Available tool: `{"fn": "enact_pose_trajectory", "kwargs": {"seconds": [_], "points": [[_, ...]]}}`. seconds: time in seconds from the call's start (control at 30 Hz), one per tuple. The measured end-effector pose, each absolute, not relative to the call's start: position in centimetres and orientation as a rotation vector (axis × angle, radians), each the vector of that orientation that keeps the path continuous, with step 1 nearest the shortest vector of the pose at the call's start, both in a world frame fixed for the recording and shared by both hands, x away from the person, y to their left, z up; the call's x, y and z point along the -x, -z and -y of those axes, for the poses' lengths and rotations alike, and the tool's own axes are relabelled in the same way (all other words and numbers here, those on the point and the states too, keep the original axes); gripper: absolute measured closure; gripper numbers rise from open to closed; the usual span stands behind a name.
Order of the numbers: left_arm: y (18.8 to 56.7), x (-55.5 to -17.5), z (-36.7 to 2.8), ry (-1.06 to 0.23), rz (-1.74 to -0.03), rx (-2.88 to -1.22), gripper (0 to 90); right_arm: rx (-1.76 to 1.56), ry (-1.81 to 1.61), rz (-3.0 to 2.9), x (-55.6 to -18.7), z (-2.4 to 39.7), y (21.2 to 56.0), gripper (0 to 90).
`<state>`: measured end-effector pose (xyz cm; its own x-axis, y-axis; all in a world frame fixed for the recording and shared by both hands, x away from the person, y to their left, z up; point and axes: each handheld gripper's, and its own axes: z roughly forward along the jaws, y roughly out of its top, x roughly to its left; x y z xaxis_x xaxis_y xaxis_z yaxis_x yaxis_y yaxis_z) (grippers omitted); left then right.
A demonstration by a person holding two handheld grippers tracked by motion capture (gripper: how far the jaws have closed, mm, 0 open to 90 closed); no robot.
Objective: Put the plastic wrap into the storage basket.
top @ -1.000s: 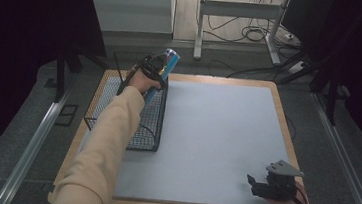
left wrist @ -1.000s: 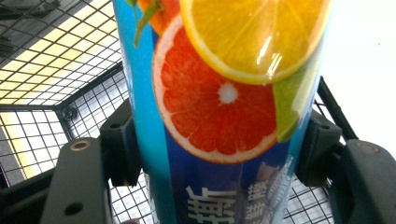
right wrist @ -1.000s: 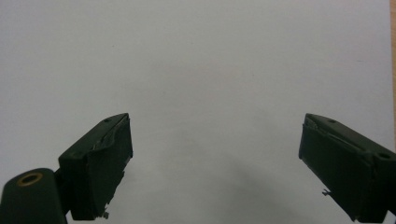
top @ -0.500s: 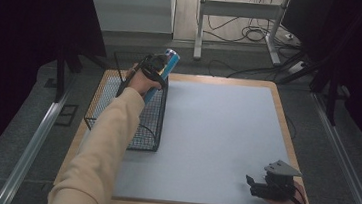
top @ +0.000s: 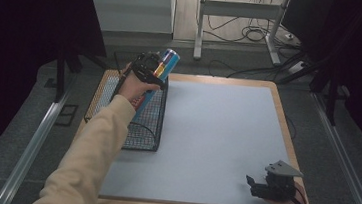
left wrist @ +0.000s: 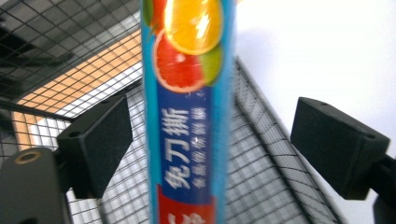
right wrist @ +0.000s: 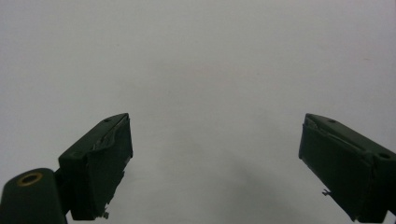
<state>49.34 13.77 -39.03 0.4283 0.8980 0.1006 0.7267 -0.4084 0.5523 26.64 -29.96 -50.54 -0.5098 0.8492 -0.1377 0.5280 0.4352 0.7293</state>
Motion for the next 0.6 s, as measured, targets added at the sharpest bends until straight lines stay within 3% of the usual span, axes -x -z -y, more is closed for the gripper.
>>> {"fn": "enact_pose_trajectory", "kwargs": {"seconds": [0.6], "points": [[36.6,-38.5,-11.5,-0.432,-1.025,-2.156,17.0,-1.146,-0.888,-2.192,-26.3,29.4,50.2,9.8]]}}
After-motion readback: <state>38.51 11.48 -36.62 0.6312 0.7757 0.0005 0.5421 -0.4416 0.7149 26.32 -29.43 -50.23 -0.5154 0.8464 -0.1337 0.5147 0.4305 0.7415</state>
